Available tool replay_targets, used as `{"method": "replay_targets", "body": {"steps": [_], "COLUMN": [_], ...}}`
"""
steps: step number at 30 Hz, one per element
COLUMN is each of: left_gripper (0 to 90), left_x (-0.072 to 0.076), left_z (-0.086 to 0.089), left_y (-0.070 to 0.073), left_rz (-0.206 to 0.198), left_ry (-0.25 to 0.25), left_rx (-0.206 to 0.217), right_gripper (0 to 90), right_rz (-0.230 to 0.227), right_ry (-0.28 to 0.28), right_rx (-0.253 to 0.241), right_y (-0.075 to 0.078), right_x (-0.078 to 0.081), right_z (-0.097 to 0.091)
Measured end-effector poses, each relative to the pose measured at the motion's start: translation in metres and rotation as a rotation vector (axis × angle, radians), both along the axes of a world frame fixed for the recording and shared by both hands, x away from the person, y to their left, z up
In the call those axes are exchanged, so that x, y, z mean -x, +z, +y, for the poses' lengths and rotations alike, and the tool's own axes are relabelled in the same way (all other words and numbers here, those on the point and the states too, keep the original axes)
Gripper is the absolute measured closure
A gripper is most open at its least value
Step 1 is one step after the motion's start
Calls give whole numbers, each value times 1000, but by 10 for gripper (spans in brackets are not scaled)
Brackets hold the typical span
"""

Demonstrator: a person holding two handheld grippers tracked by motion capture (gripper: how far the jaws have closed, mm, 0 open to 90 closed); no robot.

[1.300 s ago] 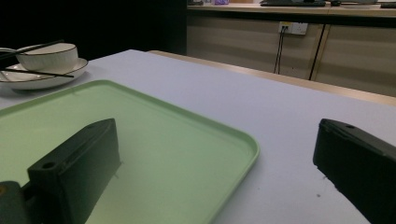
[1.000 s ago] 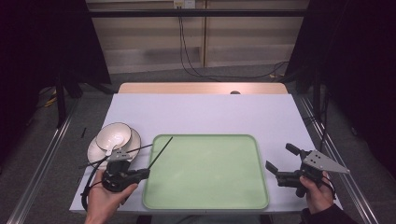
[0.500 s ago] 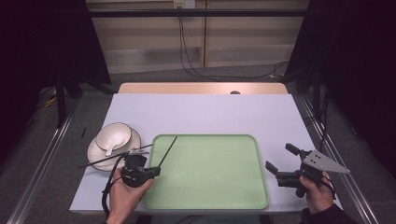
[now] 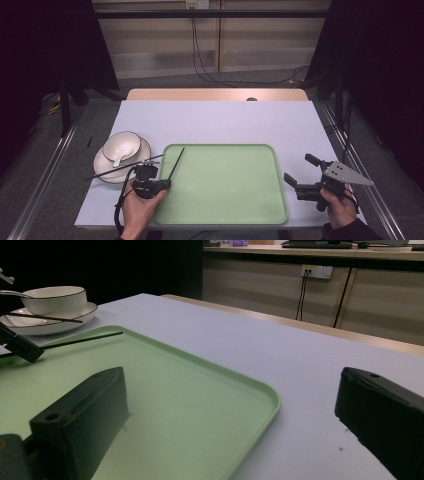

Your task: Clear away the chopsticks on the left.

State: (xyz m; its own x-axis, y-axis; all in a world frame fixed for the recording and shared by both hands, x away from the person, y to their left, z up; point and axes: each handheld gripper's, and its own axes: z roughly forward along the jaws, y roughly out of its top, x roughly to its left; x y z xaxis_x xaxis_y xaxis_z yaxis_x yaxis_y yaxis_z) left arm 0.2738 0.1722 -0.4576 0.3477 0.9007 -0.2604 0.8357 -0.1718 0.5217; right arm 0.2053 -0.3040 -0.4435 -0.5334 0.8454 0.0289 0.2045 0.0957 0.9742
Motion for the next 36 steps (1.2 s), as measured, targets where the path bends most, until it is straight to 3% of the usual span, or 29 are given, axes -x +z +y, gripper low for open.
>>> {"method": "replay_targets", "body": {"steps": [9,16,20,25,28,31,34,36], "left_gripper": [853,846,831,768,707,655,561,492], "left_x": [-5,-5,-6,-6,-6,-6,-3,0], "left_z": [-8,-7,-6,-6,-6,-2,2,7], "left_y": [-2,-3,-3,-2,-1,3,7,11], "left_rz": [-8,-14,-10,-15,-48,-81,-136,-179], "left_ry": [32,18,17,-5,-37,-77,-107,-123], "left_rx": [9,4,22,32,36,78,100,92], "right_gripper": [3,3,3,3,3,3,3,3], "right_rz": [-2,-1,0,0,1,-2,-4,-6], "right_ry": [4,2,4,1,5,6,0,3], "right_rx": [1,-2,-2,-2,-4,-3,-5,-8], "right_y": [0,0,0,0,0,0,0,0], "right_x": [-1,0,0,0,0,0,0,0], "right_z": [0,0,0,0,0,0,0,0]}}
